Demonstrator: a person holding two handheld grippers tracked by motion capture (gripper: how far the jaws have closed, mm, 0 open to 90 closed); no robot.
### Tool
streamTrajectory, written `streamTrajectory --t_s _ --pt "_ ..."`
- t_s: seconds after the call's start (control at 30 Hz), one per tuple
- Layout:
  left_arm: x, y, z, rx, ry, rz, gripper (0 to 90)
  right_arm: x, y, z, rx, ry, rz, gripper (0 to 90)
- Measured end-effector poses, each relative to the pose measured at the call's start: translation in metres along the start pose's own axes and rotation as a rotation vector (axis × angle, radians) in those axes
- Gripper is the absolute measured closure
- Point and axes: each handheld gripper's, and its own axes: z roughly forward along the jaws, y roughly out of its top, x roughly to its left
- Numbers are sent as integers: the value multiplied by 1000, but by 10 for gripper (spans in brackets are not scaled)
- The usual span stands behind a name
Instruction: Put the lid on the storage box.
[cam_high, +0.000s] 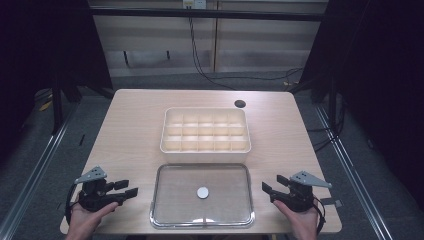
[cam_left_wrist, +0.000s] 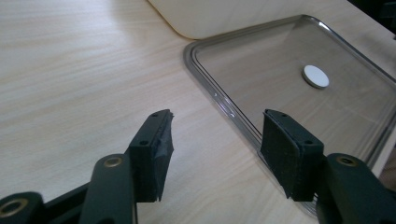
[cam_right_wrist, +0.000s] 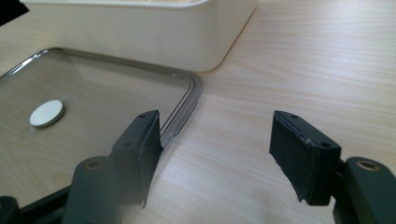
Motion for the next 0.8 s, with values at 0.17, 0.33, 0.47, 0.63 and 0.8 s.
streamTrajectory --t_s 0.17,0.33,0.47,0.63,0.8 --pt "-5 -1 -3 -4 -12 11 499 -1 0 -3 9 30 7 386" --pt "-10 -4 -7 0 0 18 502 10 0 -4 12 50 14 361" --pt "-9 -4 -5 28 3 10 445 16 2 -2 27 65 -11 398" --pt "-9 5 1 41 -3 18 392 23 6 2 54 80 11 392" --pt "-12 12 10 71 -1 25 345 26 18 7 96 83 9 345"
